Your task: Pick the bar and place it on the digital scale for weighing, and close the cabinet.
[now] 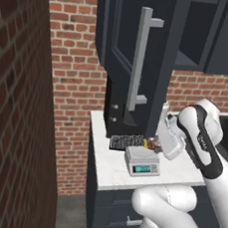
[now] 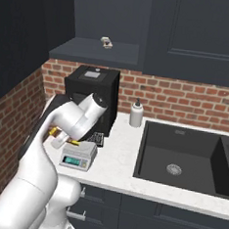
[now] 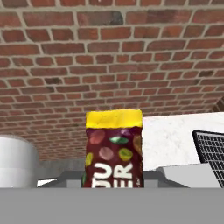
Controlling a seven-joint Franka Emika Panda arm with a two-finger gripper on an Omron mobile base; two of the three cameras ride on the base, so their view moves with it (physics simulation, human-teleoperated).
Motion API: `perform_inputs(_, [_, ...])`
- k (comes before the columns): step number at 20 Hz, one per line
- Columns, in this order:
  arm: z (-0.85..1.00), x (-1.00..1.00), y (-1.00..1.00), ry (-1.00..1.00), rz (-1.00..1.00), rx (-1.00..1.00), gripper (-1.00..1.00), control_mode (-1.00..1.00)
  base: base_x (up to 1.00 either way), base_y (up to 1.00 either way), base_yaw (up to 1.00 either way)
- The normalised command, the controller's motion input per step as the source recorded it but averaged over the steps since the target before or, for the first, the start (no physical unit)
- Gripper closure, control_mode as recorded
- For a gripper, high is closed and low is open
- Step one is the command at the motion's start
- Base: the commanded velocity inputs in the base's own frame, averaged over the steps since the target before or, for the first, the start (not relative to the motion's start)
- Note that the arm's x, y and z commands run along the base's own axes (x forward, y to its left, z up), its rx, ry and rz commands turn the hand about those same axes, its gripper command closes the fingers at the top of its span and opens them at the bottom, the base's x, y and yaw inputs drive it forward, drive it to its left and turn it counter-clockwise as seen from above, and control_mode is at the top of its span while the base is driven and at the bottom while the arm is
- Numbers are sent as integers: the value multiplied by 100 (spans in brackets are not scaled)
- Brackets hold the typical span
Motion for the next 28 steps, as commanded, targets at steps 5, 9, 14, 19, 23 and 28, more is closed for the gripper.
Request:
perform_inputs(5, [-27, 38, 0, 0, 3, 0, 100, -100, 0, 0, 0])
perform_inputs(9, [-29, 26, 0, 0, 4, 0, 100, -100, 0, 0, 0])
perform_inputs(14, [-34, 27, 0, 0, 4, 0, 100, -100, 0, 0, 0])
perform_inputs(19, [-32, 25, 0, 0, 3, 0, 100, -100, 0, 0, 0])
perform_inputs(23, [-33, 24, 0, 0, 2, 0, 100, -100, 0, 0, 0])
perform_inputs(28, [-29, 22, 0, 0, 2, 0, 100, -100, 0, 0, 0])
